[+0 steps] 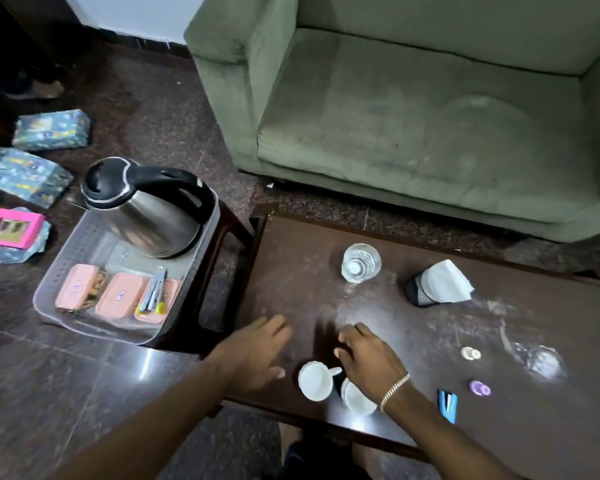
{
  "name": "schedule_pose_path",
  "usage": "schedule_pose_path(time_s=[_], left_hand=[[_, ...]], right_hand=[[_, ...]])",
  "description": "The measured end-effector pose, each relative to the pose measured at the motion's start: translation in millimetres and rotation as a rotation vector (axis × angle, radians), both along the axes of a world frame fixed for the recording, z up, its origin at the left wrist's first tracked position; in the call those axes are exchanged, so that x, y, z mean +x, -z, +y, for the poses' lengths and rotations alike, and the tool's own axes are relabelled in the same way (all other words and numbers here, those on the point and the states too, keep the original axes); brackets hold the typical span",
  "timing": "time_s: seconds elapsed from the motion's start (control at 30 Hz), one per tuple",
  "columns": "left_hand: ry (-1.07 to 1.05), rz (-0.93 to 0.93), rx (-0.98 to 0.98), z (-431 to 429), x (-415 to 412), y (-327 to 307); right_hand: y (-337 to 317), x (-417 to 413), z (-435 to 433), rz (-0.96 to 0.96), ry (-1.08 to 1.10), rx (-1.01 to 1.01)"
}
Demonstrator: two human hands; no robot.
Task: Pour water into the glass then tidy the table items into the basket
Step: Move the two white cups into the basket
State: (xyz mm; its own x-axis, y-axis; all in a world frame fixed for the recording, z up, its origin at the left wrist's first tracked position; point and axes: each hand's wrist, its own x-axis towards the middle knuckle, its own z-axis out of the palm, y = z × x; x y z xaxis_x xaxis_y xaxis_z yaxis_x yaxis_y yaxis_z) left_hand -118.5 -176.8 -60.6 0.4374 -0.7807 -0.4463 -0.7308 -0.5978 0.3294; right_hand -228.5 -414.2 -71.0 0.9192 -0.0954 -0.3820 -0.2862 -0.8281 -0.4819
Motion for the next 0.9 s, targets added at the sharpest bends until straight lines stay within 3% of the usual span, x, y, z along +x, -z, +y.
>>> schedule_pose_path(time_s=[0.3,0.63,0.9], left_hand=[[-0.161,0.090,0.177,-66,-90,49],[-0.106,0.056,0.239,-75,-102,59],[-0.338,0.011,0.164,-52,-74,44]], right_hand=[[33,-86,1,0.302,-0.033,-0.208],[39,-87,20,0.280,0.038,-0.244],[10,-59,19,0.134,-0.033,-0.248]])
